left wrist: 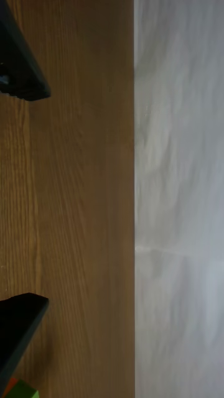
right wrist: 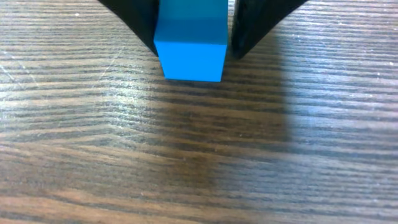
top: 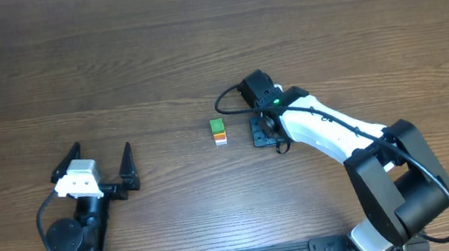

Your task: Stack Cubes

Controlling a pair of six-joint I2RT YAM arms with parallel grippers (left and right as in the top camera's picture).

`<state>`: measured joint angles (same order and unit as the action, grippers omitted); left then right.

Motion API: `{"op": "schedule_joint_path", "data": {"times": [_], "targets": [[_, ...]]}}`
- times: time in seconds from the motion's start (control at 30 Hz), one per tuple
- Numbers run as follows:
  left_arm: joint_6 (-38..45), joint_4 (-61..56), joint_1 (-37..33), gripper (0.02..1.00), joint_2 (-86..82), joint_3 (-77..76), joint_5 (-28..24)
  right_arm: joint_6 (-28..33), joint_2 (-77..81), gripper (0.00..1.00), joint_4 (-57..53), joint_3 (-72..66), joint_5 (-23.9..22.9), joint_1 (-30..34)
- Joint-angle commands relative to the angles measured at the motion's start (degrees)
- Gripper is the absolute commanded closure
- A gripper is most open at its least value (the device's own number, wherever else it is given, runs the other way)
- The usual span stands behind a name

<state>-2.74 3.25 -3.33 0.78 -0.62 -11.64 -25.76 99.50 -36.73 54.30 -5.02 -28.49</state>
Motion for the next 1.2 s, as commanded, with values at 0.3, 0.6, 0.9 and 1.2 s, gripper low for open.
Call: {"op": "schedule_joint_path", "data": {"times": [0.3,0.6,0.9,1.2], "targets": [[0.8,0.1,0.2,0.018,-0.4,0.3,-0.5,-0.3,-1.2,0.750,-1.9,1.0,1.6,-0.2],[0.8,0.1,0.2,0.018,-0.4,0.3,-0.5,-0.4,-10.8,0.864,-18.8,16.1,1.6,-1.2],[0.8,0.1,0.2,0.020,-0.4,0.3,-0.5,-5.2,-7.8,0.864,-28.1,33.3,0.0,-9.9],[0.8,0.1,0.2,0.018,-0.4,0.3,-0.5,-9.5,2.3,0.884,-28.0,35.5,3.7,-12.9]]}}
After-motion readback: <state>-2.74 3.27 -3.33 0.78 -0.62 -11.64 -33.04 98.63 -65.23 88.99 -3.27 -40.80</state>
